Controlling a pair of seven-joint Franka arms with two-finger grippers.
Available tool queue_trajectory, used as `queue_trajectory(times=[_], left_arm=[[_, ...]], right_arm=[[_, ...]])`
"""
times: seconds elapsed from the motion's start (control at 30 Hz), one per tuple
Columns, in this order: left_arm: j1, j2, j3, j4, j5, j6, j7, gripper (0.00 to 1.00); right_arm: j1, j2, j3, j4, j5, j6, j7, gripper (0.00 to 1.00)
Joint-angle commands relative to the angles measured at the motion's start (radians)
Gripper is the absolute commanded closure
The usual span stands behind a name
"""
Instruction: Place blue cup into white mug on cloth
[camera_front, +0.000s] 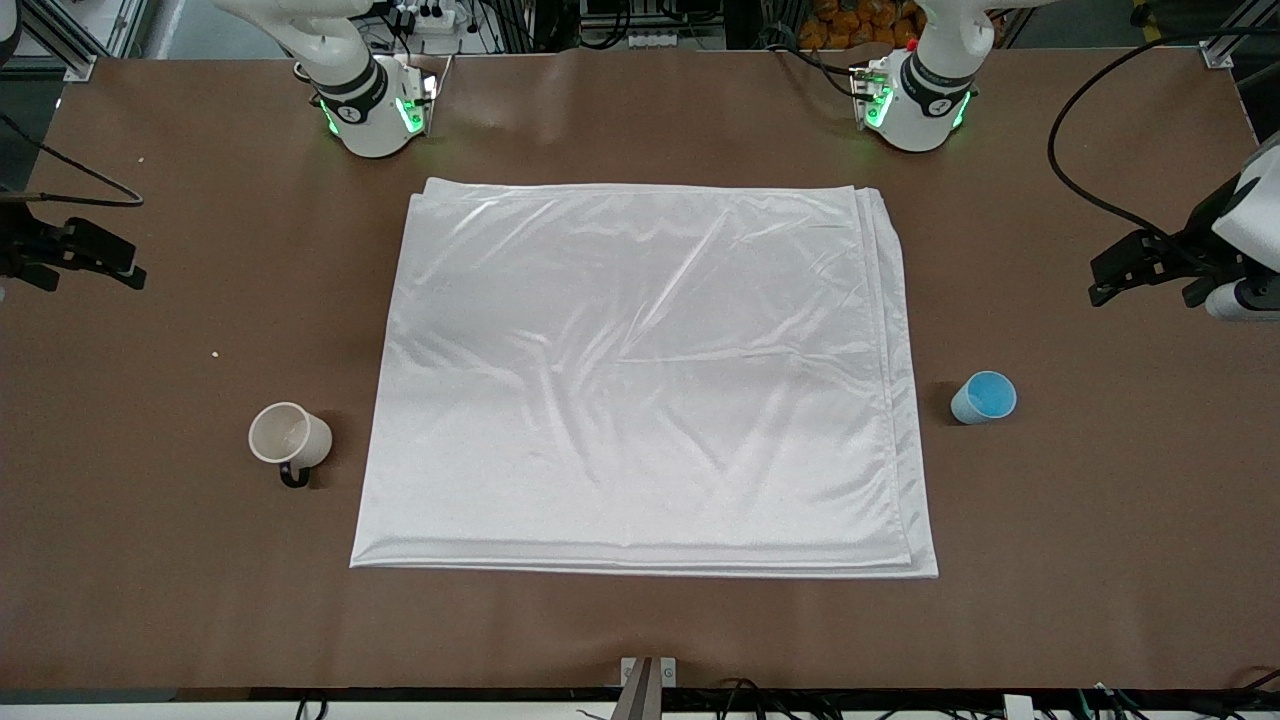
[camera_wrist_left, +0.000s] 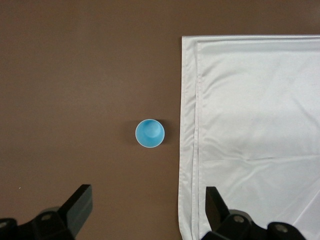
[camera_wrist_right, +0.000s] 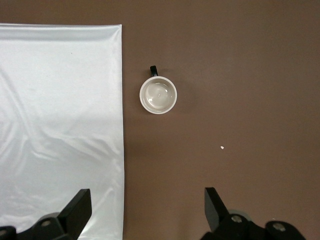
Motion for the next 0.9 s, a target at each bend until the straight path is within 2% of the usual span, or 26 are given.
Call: queue_trajectory(times=[0.0,0.33,0.57,0.87], left_arm=[[0.000,0.000,0.005,0.003,-0.005,-0.002,0.010,0.00],[0.003,0.000,0.009,0.003,-0.009,0.000,0.013,0.00],[0.004,0.019,0.012,-0.003,-0.007,0.006,0.013,0.00],[0.033,0.078,0.011,-0.058,-0.009,0.099,0.013,0.00]], right_arm=[[-0.006,0.003,0.005,0.006,0.013,-0.009,0.020,0.00],[-0.012,0.007,0.005,0.006,0.011,-0.003,0.017,0.00],[-0.013,0.050,0.005,0.021,0.009,0.000,0.008,0.00],[-0.015,0.095,0.003,0.026,0.008,0.025,0.008,0.00]])
